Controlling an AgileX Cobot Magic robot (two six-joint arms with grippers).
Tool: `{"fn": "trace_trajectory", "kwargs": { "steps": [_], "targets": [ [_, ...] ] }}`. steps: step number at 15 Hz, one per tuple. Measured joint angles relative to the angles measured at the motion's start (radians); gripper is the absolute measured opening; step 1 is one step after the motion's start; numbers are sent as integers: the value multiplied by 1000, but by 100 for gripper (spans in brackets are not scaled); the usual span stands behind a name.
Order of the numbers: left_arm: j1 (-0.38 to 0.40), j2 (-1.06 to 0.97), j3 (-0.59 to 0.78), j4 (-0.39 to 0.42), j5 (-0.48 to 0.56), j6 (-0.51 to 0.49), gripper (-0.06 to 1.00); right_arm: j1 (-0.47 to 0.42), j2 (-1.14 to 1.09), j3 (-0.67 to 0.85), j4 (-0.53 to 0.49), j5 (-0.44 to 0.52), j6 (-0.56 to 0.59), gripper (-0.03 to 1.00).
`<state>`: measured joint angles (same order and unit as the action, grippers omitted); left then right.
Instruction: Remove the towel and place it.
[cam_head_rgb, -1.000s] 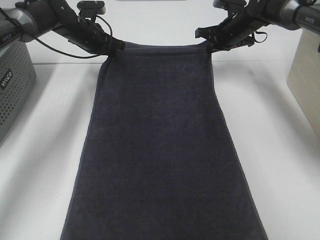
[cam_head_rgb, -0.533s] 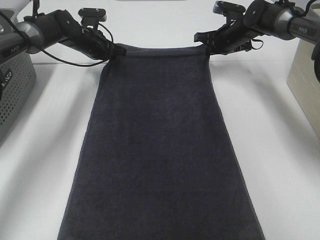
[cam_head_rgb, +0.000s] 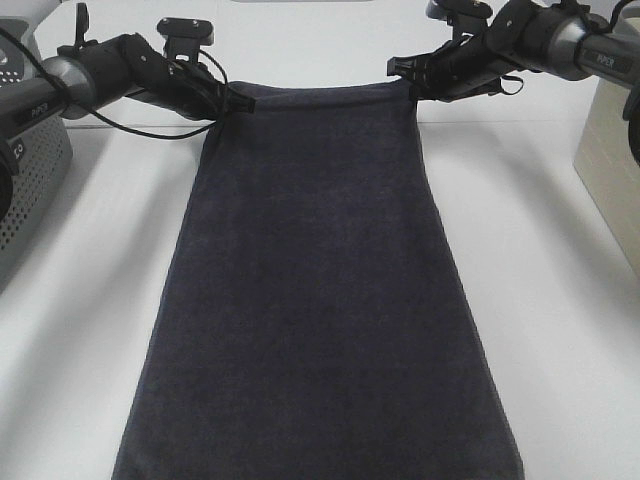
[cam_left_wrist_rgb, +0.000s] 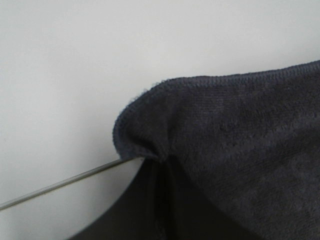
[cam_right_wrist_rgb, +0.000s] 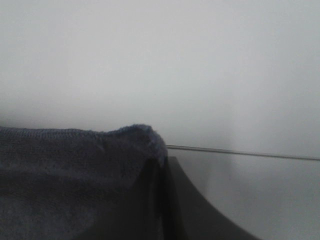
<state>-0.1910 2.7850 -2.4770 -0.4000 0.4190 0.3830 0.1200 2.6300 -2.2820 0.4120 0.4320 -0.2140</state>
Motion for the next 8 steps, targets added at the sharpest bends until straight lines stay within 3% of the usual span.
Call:
{"fn": "trace_trajectory", "kwargs": {
  "steps": [5,8],
  "targets": [
    [0,34,0,-3,-26,6,3,0,41,0,17,-30,-2,5],
    [0,34,0,-2,-49,10,6,0,68,0,82,-64,-53,12]
  ]
}}
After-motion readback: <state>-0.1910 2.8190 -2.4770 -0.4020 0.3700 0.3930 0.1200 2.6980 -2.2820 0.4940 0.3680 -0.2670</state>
